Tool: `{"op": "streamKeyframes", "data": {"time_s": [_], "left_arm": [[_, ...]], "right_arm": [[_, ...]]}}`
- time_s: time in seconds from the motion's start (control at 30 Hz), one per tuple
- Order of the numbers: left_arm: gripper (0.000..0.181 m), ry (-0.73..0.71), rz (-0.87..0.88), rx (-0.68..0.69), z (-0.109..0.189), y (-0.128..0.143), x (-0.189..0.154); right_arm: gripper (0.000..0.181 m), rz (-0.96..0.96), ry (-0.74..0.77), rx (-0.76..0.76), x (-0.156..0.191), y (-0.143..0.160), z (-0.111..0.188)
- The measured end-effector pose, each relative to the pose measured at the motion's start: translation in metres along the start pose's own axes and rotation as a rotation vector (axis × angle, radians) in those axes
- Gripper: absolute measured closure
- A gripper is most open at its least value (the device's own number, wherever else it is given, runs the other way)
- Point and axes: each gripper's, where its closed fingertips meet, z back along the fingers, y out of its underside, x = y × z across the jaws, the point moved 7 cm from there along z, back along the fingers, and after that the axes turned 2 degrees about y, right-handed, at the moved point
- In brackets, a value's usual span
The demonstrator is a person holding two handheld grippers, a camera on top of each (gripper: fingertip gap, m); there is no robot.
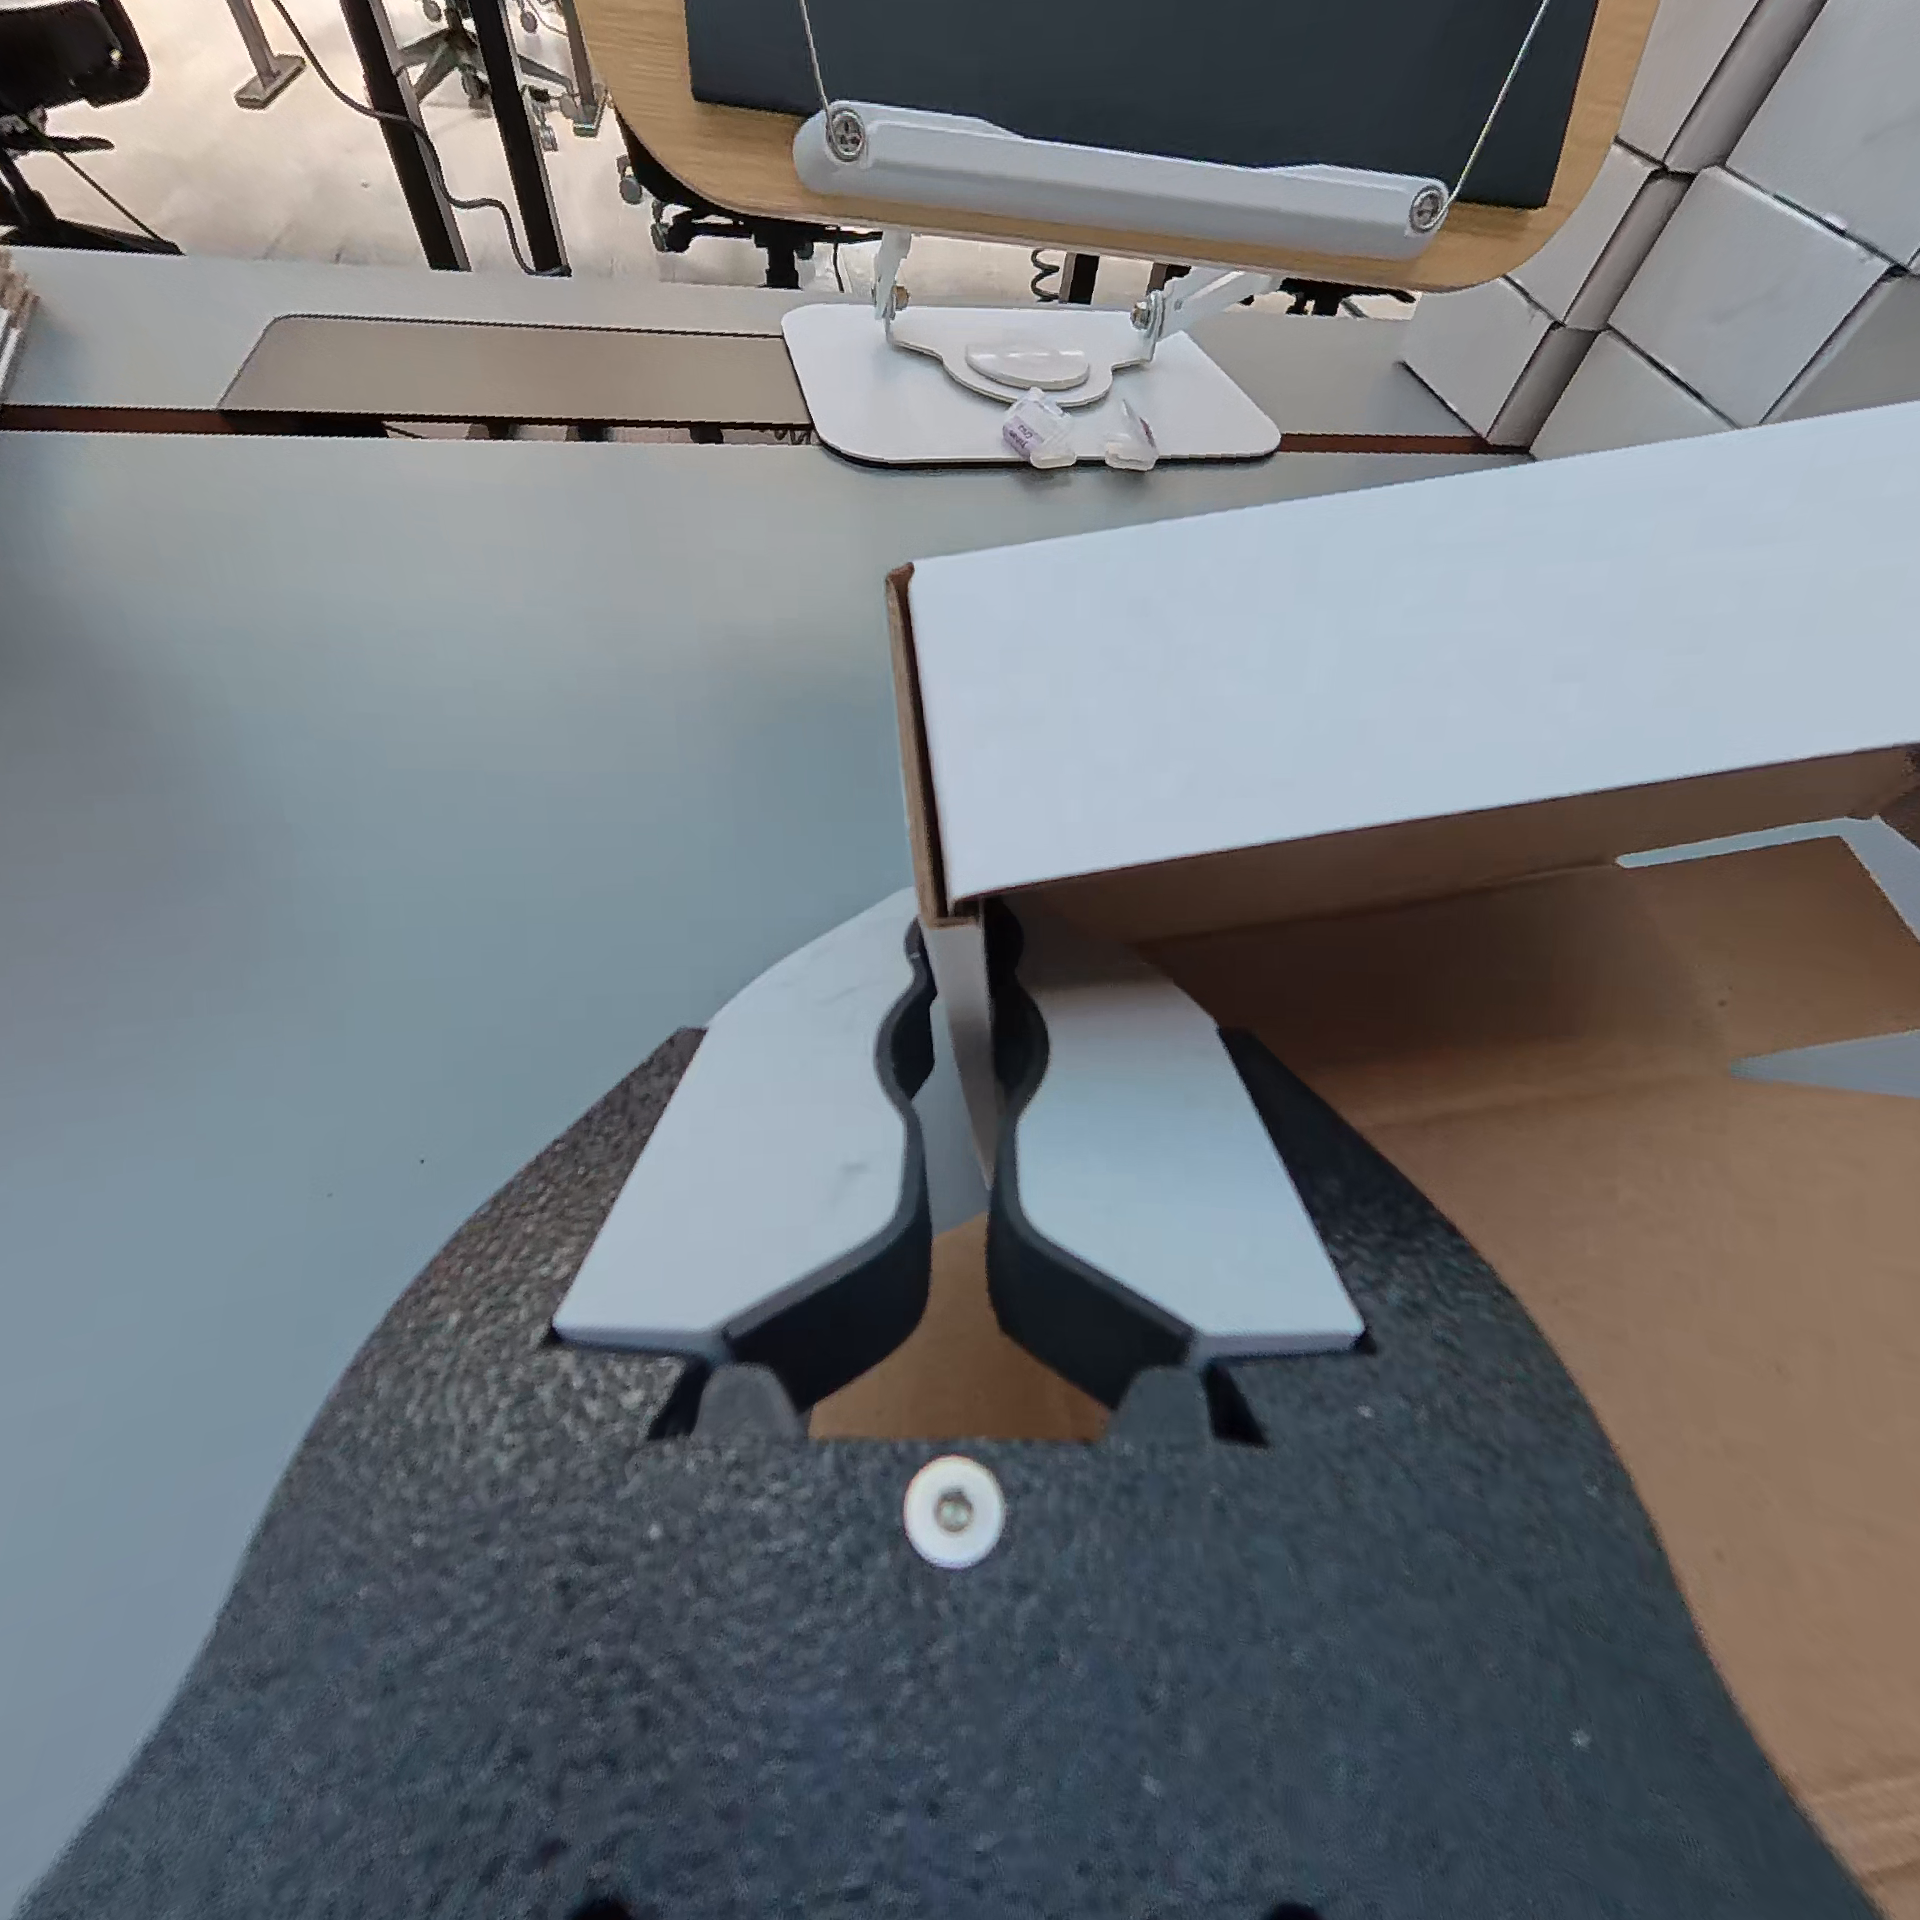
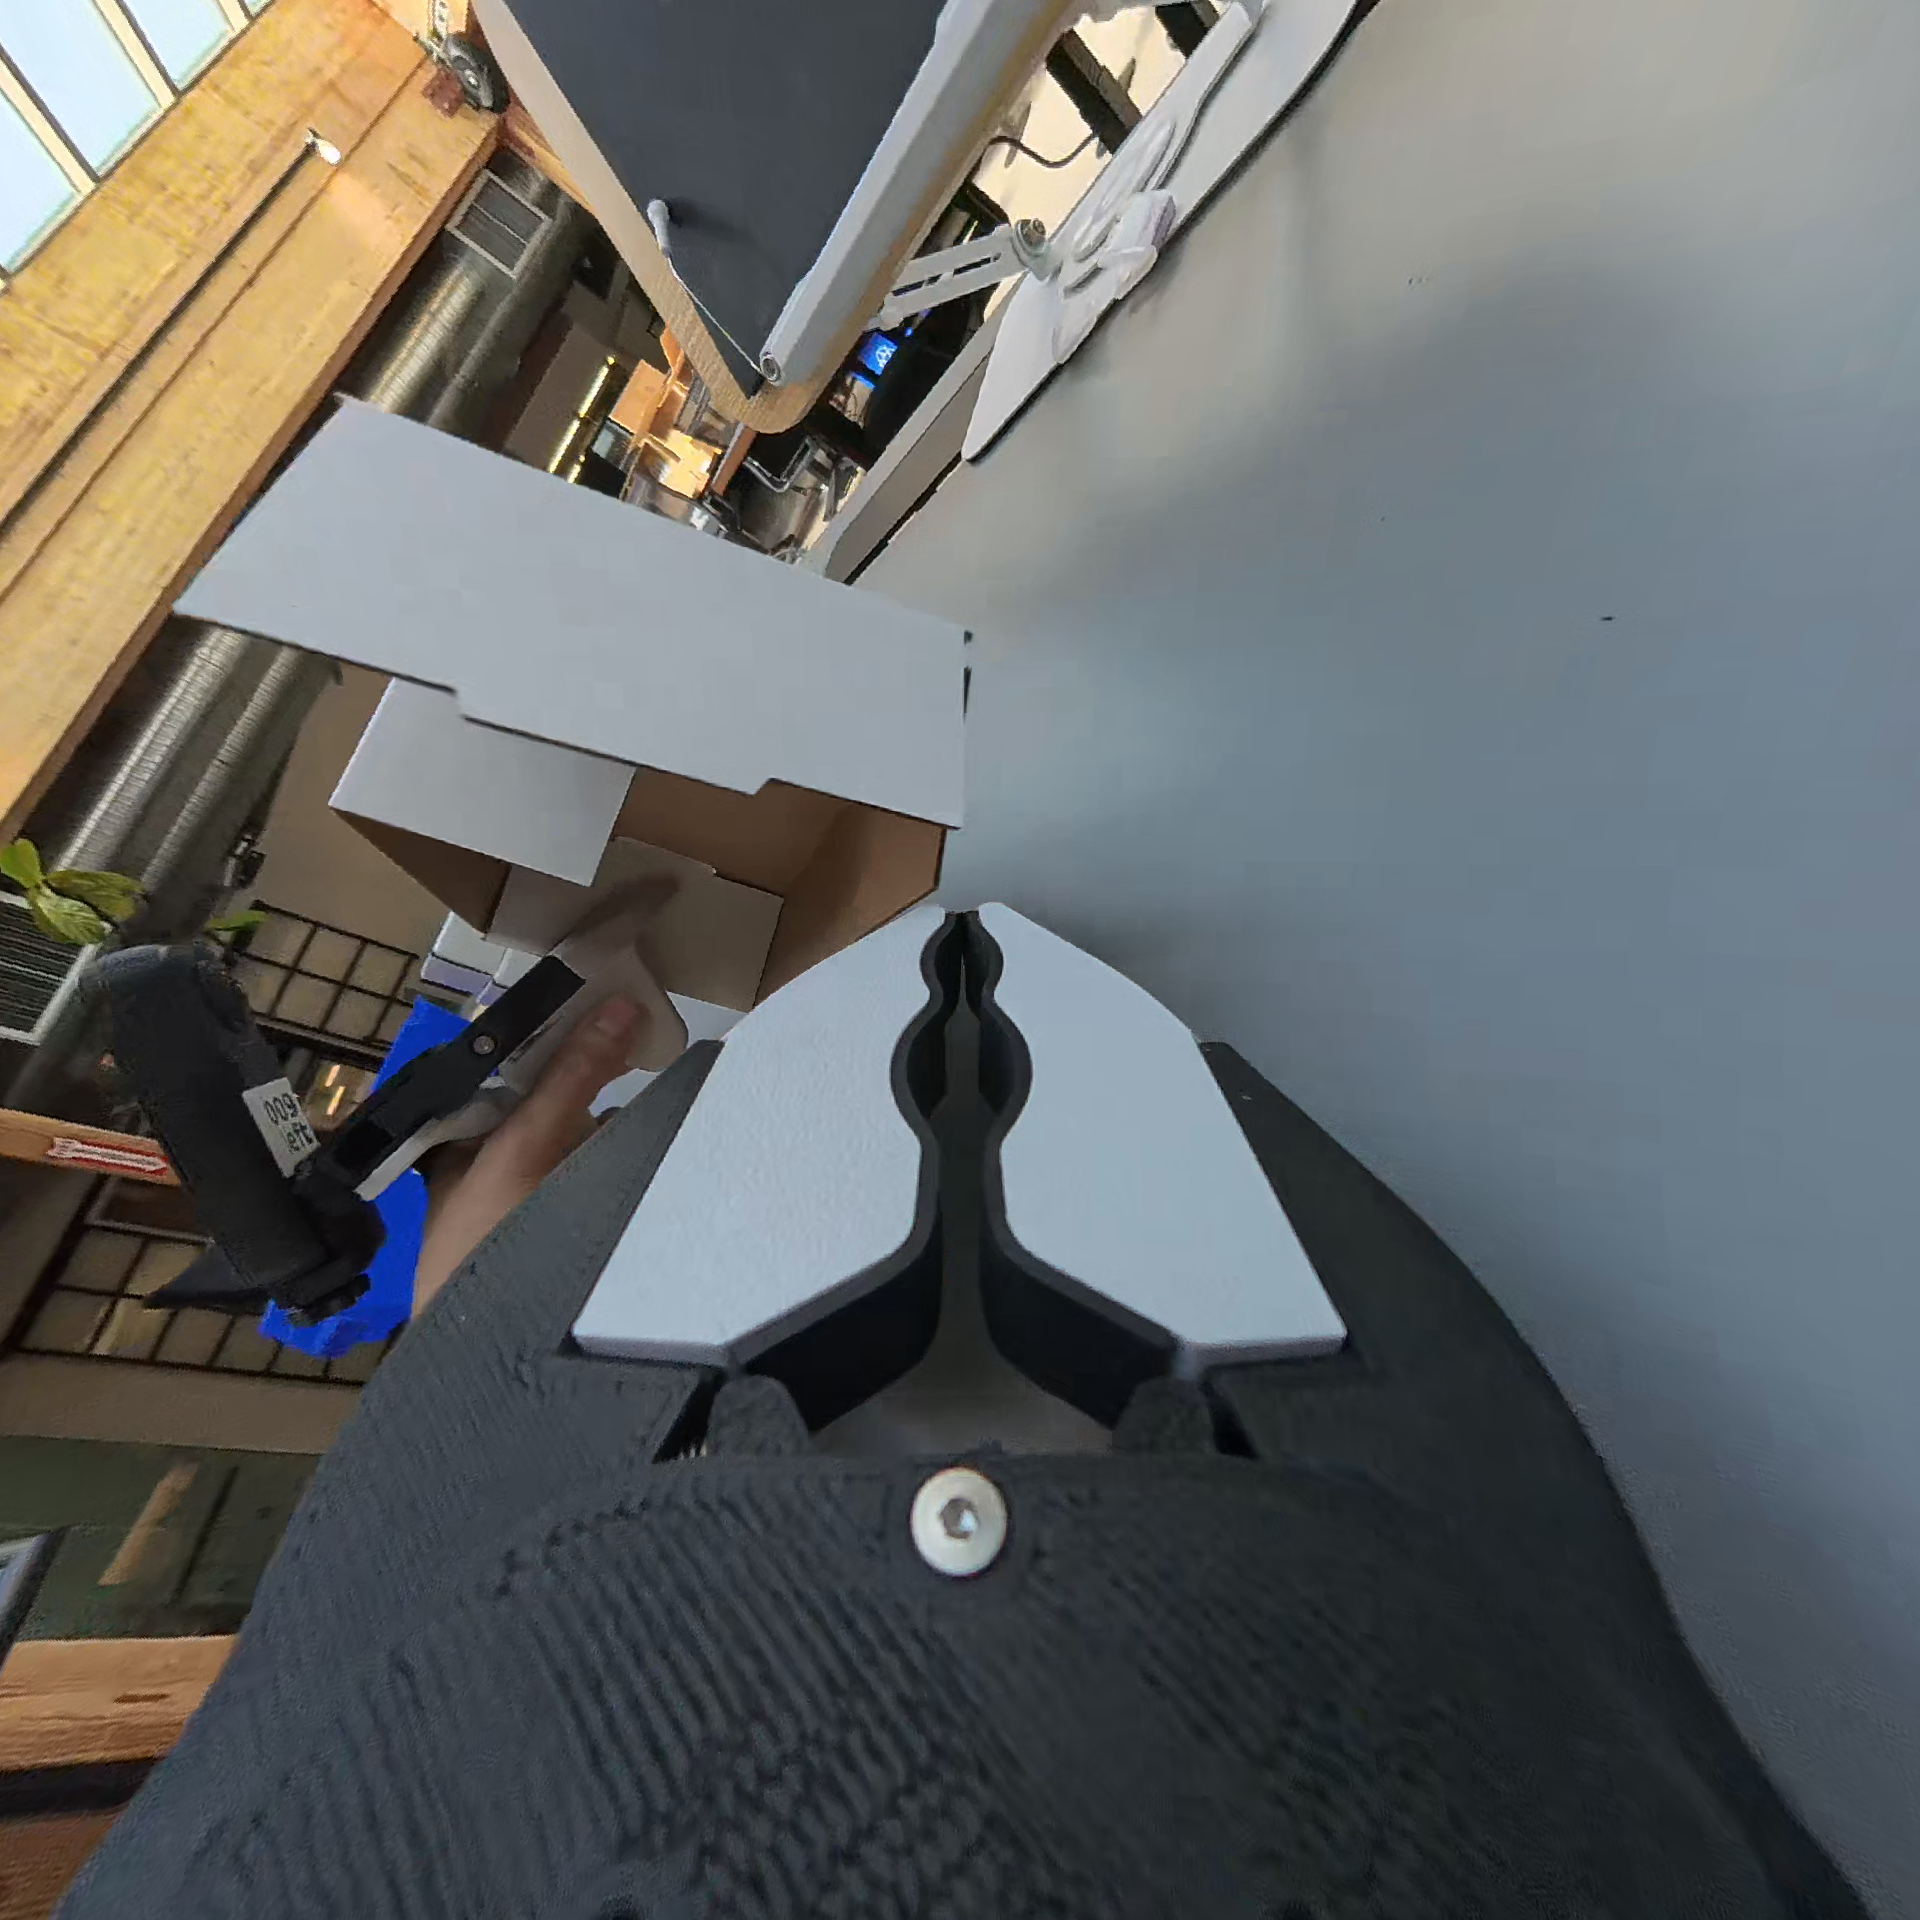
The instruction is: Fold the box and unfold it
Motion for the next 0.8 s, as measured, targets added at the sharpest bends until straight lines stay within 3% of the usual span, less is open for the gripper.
{"op": "streamKeyframes", "data": {"time_s": [0.17,0.4,0.8], "left_arm": [[0.175,0.05,0.04,-0.017,0.002,0.0,0.002],[0.175,0.059,0.028,-0.005,0.002,0.0,0.001],[0.175,0.053,-0.025,0.02,0.0,0.002,-0.003]], "right_arm": [[0.181,-0.1,-0.069,-0.007,-0.004,-0.002,-0.006],[0.181,-0.023,-0.083,-0.056,0.004,-0.002,-0.003],[0.181,0.427,0.138,-0.114,0.025,-0.003,0.003]]}}
